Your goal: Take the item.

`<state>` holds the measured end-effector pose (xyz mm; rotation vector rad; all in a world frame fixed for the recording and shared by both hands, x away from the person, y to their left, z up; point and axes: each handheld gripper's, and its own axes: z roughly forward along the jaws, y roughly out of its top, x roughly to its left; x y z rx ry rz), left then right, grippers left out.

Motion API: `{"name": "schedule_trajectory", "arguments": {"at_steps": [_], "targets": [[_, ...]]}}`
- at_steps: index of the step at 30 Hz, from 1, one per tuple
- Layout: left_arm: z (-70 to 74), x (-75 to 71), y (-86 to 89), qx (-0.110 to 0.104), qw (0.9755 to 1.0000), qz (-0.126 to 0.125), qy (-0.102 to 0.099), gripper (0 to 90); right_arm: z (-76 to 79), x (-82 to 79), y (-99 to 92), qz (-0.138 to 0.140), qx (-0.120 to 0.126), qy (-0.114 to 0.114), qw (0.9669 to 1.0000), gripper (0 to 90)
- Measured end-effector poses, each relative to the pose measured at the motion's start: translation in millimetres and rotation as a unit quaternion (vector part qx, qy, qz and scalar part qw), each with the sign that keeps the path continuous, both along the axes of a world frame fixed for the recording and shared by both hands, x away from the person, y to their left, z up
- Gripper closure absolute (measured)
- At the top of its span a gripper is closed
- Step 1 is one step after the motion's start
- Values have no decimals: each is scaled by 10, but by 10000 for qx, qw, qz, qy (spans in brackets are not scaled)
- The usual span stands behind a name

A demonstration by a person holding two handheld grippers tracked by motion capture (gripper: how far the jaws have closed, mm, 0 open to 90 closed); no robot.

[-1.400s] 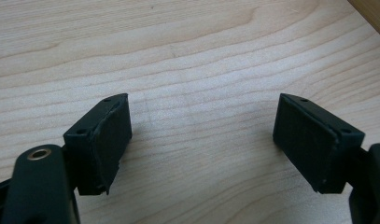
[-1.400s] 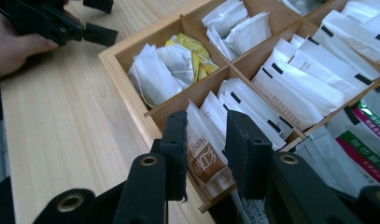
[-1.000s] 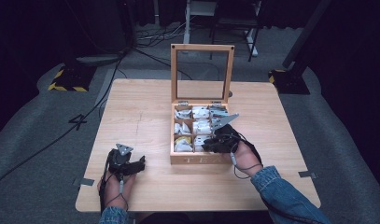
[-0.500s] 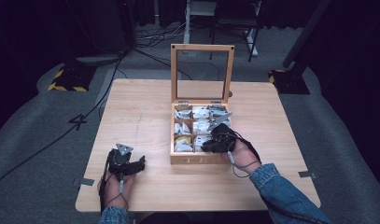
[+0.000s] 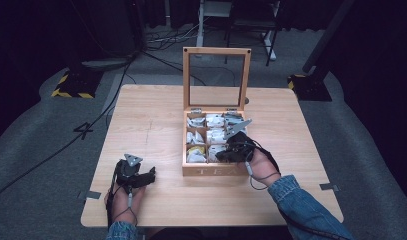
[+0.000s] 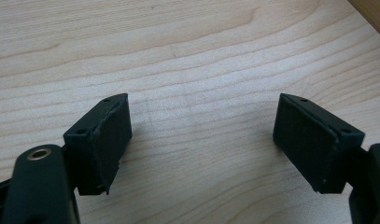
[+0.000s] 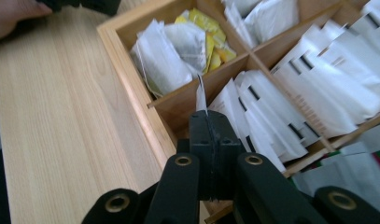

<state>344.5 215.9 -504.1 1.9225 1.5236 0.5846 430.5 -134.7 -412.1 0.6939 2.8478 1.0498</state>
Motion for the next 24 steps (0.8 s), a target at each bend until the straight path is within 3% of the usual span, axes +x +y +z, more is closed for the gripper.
{"name": "schedule_trajectory", "arguments": {"at_steps": [11,16,24], "targets": [[0,0,0,-1,10000,0,0,199,238,-17,-145,-239,631,-223,9975,896],[0,0,0,0,10000,1,-1,199,372,-51,-242,-367,1012,-305,9937,896],[0,0,0,-1,10000,1,0,199,478,-59,-375,-534,1292,-377,9895,896]]}}
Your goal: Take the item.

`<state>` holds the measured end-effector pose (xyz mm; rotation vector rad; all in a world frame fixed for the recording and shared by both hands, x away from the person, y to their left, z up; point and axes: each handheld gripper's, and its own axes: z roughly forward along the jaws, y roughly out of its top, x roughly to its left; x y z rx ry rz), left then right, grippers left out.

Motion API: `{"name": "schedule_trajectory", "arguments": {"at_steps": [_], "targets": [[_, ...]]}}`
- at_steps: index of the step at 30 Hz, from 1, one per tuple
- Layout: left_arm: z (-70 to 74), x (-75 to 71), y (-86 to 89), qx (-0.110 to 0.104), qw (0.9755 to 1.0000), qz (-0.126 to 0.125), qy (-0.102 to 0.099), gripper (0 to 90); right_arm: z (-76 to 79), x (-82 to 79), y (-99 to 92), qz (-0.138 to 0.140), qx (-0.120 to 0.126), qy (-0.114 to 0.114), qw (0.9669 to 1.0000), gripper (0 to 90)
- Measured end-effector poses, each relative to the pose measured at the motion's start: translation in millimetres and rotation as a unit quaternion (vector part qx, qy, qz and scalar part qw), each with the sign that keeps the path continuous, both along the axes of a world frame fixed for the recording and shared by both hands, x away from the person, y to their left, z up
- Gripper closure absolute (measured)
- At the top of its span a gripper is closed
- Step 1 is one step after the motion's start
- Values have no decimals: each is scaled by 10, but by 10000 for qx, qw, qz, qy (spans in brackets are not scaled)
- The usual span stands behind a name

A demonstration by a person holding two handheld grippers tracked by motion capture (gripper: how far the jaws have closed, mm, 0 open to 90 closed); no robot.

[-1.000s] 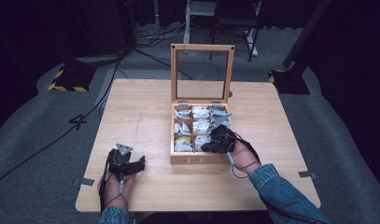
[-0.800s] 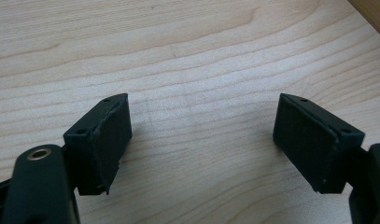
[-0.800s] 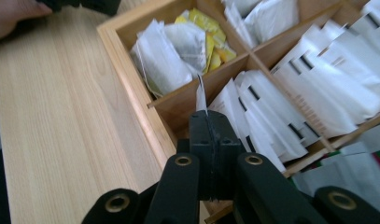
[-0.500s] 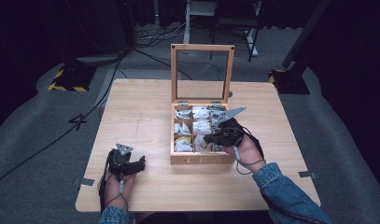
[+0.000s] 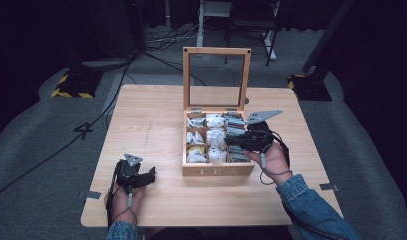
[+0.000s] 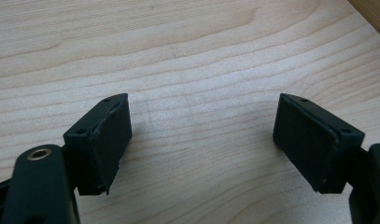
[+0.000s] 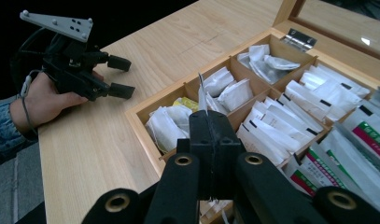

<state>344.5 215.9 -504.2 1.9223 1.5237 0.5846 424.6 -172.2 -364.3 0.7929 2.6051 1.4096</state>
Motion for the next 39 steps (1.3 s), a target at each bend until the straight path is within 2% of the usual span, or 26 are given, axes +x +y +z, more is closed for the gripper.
{"name": "schedule_trajectory", "arguments": {"at_steps": [6,16,26,29,39], "targets": [[0,0,0,0,10000,-1,0,199,64,3,-119,-134,72,-70,9999,896],[0,0,0,-2,10000,-2,0,199,201,59,-476,-542,87,-178,9983,896],[0,0,0,0,10000,1,-1,199,312,155,-904,-1085,171,-243,9937,896],[0,0,0,0,10000,0,0,199,333,191,-1025,-1238,129,-253,9919,896],[0,-1,0,0,10000,0,0,200,275,277,-1287,-1663,20,-252,9858,896]]}}
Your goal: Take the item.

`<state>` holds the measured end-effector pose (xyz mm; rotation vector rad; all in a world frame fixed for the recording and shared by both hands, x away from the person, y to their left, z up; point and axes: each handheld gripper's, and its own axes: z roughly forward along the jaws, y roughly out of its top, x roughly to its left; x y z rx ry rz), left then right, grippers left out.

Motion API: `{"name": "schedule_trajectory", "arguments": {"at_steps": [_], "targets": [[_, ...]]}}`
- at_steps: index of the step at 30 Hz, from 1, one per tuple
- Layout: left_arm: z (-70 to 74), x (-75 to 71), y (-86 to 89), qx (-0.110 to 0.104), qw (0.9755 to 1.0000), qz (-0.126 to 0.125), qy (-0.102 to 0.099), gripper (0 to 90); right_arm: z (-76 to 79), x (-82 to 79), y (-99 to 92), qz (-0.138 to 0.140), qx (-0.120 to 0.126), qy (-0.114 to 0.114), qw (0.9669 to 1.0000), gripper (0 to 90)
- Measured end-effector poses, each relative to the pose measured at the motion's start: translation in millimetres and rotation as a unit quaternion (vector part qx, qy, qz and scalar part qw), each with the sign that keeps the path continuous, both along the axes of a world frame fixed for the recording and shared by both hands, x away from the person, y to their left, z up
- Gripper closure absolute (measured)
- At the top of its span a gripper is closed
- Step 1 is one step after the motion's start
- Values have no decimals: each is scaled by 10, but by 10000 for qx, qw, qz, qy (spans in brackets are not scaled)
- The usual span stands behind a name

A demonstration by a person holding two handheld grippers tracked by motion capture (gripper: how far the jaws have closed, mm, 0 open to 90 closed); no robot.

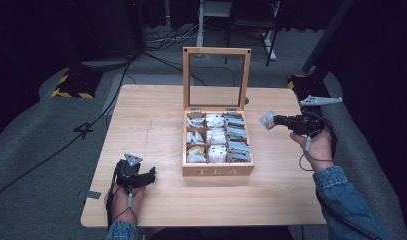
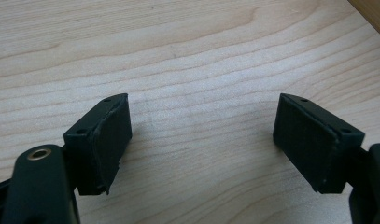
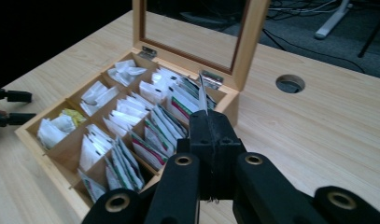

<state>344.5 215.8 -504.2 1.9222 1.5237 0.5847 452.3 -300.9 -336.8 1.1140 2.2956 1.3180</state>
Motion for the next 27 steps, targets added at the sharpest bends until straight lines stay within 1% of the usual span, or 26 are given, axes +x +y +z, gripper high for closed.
{"name": "schedule_trajectory", "arguments": {"at_steps": [5,9,14,22,27], "targets": [[0,1,1,5,10000,0,-6,199,-72,53,-96,-175,-42,47,9998,896],[0,0,0,-1,10000,0,0,199,-168,102,-170,-342,-54,185,9992,896],[0,0,0,-1,10000,0,0,199,-287,154,-262,-489,-74,293,9983,896],[0,0,0,1,10000,0,-2,199,-521,213,-335,-552,-147,551,9968,896],[0,1,1,5,10000,-1,-4,199,-717,228,-313,-531,-231,778,9953,895]]}}
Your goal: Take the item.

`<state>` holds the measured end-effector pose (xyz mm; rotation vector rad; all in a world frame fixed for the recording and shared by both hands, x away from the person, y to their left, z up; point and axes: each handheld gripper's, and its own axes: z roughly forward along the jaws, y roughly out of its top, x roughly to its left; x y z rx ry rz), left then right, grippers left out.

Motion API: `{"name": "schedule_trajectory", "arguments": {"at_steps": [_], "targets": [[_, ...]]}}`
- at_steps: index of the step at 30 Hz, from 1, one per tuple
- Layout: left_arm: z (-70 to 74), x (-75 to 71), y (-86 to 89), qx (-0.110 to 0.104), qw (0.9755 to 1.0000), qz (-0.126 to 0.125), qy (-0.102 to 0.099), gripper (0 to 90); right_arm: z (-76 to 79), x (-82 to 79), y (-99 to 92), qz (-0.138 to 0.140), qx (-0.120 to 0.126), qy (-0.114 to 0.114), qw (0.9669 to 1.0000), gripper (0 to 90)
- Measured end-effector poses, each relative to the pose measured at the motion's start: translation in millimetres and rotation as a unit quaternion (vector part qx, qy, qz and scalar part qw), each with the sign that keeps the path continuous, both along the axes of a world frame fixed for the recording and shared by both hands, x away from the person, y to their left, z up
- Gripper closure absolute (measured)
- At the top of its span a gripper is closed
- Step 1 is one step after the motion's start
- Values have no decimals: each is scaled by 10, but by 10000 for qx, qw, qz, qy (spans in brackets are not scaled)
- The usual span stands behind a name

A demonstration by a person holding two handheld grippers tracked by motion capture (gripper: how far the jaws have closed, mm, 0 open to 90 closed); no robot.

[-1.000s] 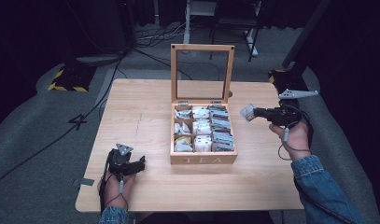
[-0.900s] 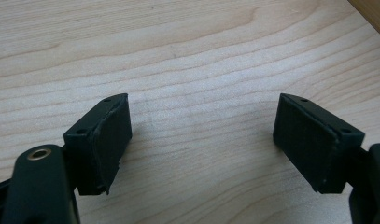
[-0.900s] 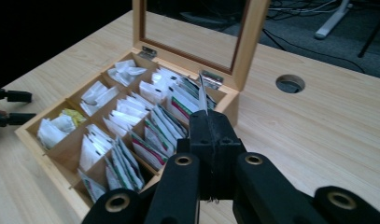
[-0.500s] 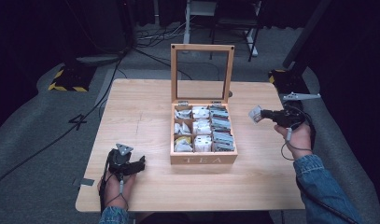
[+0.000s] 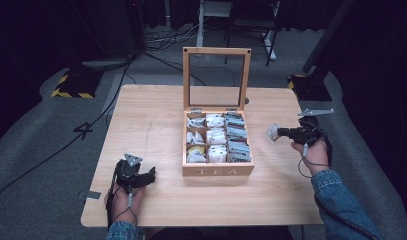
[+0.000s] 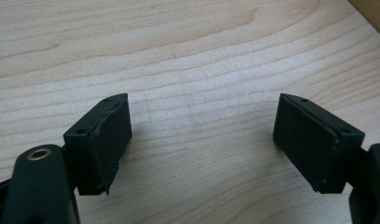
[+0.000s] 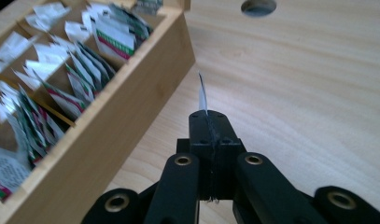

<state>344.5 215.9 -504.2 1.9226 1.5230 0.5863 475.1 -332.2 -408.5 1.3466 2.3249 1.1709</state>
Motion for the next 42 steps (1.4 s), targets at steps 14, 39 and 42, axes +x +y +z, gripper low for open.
{"name": "schedule_trajectory", "arguments": {"at_steps": [14,39,42], "targets": [[0,0,0,-5,10000,-1,4,199,-253,4,31,-2,-127,285,9995,894],[0,0,-1,-5,10000,1,5,199,-373,43,-58,-336,-105,439,9984,574],[0,0,-1,-4,10000,1,4,199,-391,49,-81,-414,-130,429,9981,493]]}}
